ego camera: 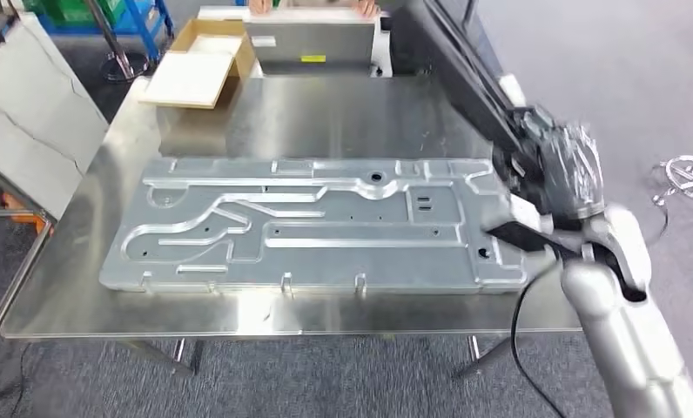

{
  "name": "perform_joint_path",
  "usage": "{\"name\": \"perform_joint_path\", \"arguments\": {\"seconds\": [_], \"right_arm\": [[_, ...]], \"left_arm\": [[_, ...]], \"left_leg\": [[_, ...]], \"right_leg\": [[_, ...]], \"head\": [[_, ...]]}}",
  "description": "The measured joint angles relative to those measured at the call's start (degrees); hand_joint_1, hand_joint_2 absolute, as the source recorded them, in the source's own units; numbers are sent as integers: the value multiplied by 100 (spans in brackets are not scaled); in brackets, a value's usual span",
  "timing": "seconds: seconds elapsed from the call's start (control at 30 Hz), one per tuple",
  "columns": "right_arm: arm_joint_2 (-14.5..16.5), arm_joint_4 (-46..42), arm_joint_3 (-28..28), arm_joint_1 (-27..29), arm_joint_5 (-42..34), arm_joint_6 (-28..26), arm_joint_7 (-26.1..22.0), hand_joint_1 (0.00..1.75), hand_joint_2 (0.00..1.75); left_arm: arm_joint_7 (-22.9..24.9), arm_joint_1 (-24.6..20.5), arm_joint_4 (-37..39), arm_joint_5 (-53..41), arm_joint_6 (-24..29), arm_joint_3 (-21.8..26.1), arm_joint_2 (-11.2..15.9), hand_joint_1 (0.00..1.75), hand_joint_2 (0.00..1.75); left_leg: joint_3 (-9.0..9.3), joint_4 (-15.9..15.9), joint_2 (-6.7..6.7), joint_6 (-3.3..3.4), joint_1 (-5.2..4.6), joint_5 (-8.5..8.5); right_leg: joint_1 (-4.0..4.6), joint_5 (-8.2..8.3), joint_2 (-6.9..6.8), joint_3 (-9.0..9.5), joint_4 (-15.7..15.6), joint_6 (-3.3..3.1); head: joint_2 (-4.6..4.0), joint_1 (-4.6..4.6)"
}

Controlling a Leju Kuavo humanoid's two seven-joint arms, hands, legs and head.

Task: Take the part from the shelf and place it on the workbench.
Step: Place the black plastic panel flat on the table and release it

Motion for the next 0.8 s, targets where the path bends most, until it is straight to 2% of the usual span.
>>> {"name": "perform_joint_path", "arguments": {"seconds": [0.07,0.13,0.17,0.23,0.27,0.3,0.33,0.37,0.4,0.43,0.47,0.53,0.6,0.63,0.67,0.73,0.77,0.8], "right_arm": [[-6,585,336,-497,504,0,156,175,175],[-4,1098,677,-917,747,-17,230,175,175],[-2,1308,817,-1074,787,-28,247,175,175],[2,1643,1025,-1272,820,-43,269,175,175],[2,1764,1097,-1309,825,-46,279,175,175],[2,1856,1147,-1333,826,-48,287,175,175],[2,1928,1186,-1359,826,-49,292,175,175],[2,1988,1217,-1393,826,-50,296,175,175],[2,2043,1243,-1435,826,-57,298,175,175],[2,2091,1268,-1482,826,-67,300,175,175],[2,2133,1291,-1522,826,-77,301,175,175],[3,2198,1332,-1566,827,-93,302,175,175],[4,2239,1362,-1577,827,-99,303,175,175],[5,2257,1376,-1590,828,-100,303,175,175],[6,2274,1387,-1604,828,-101,303,175,175],[10,2313,1416,-1625,828,-101,302,175,175],[14,2332,1436,-1626,830,-97,303,175,175],[17,2351,1463,-1628,843,-82,313,175,175]], "left_arm": [[26,-26,0,-39,-15,-43,4,0,175],[42,-72,0,-49,-22,-90,3,0,175],[43,-92,0,-50,-24,-109,3,0,175],[45,-111,0,-52,-25,-130,3,0,175],[45,-109,0,-54,-27,-134,3,0,175],[46,-105,0,-55,-29,-135,3,0,175],[46,-103,0,-56,-31,-137,3,0,175],[46,-103,0,-56,-32,-138,3,0,175],[46,-104,0,-56,-33,-138,3,0,175],[46,-108,0,-56,-33,-139,3,0,175],[46,-111,0,-56,-33,-139,3,0,175],[48,-111,0,-57,-34,-139,2,0,175],[48,-110,0,-58,-34,-140,2,0,175],[47,-113,0,-58,-34,-140,3,0,175],[46,-117,0,-58,-33,-141,4,0,175],[47,-113,0,-58,-33,-141,5,0,175],[48,-106,0,-60,-33,-141,5,0,175],[48,-101,0,-61,-35,-141,5,0,175]], "left_leg": [[-5,-46,-1,82,16,68],[24,-83,-7,138,52,82],[38,-93,-13,158,60,78],[58,-90,-33,181,63,49],[78,-87,-45,184,65,27],[108,-82,-60,180,68,0],[151,-79,-74,168,72,-33],[201,-78,-86,151,76,-72],[244,-79,-95,125,75,-109],[269,-76,-104,94,71,-142],[275,-75,-109,60,67,-163],[273,-103,-112,-9,67,-173],[261,-80,-99,-69,73,-234],[196,64,-87,-90,73,-330],[64,332,-76,-101,76,-475],[-344,1110,-64,-103,77,-788],[-531,1425,-63,-98,77,-856],[-632,1541,-63,-88,76,-803]], "right_leg": [[9,-31,-1,-23,23,62],[0,-198,-11,-153,302,122],[-21,-350,-16,-317,620,150],[-55,-619,-18,-772,1417,202],[-73,-630,-19,-946,1663,221],[-89,-520,-20,-1024,1699,232],[-103,-294,-22,-983,1492,236],[-112,-5,-23,-855,1112,232],[-109,214,-24,-707,741,224],[-93,352,-24,-582,427,205],[-74,384,-22,-503,231,180],[-42,314,-12,-456,108,124],[-67,301,-9,-416,42,67],[-78,301,-13,-396,16,36],[-85,299,-18,-377,-5,8],[-57,280,-21,-361,-8,-33],[-42,269,-21,-354,-3,-48],[-28,256,-19,-344,4,-58]], "head": [[0,0],[0,1],[0,2],[0,3],[0,2],[0,2],[0,2],[0,2],[0,3],[0,3],[0,2],[0,0],[0,-1],[0,-1],[0,-2],[0,-2],[0,-2],[0,-2]]}}
